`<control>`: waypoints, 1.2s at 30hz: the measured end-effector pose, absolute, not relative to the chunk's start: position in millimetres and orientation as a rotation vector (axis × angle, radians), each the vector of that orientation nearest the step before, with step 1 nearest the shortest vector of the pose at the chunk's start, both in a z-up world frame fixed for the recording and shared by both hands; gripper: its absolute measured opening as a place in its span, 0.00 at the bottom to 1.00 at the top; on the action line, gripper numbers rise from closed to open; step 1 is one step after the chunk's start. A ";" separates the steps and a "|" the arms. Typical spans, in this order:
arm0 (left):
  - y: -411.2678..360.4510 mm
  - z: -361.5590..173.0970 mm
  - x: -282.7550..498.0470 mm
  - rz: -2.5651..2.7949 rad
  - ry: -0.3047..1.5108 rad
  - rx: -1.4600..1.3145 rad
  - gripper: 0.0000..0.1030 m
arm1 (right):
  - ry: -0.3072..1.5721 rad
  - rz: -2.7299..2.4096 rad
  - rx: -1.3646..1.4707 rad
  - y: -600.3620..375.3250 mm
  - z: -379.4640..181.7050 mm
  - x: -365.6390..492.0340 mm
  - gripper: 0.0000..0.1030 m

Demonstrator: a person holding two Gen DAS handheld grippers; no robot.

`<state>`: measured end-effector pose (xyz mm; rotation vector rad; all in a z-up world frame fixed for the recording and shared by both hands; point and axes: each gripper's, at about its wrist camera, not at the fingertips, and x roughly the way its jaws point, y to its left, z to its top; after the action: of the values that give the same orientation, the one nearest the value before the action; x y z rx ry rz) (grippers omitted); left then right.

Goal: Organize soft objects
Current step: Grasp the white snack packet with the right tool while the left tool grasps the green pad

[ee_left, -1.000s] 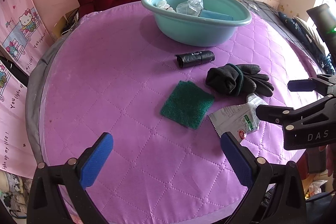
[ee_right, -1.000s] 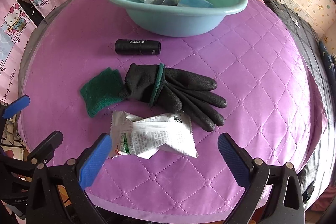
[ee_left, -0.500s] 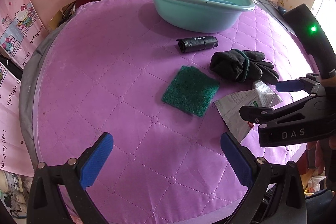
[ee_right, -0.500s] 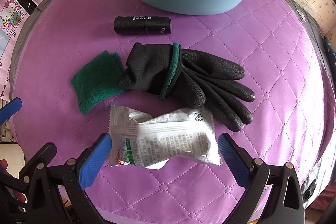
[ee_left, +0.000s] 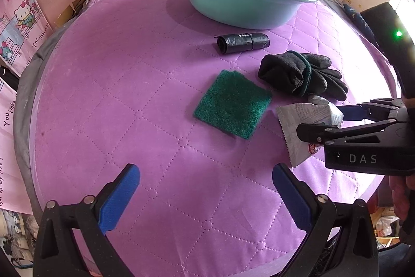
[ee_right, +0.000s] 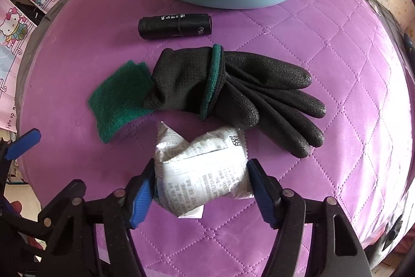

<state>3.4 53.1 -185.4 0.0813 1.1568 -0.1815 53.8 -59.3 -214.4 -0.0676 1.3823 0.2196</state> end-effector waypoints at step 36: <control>-1.1 -208.7 74.5 -0.292 1.156 0.211 0.07 | 1.357 0.193 0.023 -105.7 -180.8 43.3 0.65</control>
<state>74.5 -1.1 -208.7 0.2112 1.1557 -0.2924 43.3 -105.7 -180.8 0.0230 1.3570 0.1933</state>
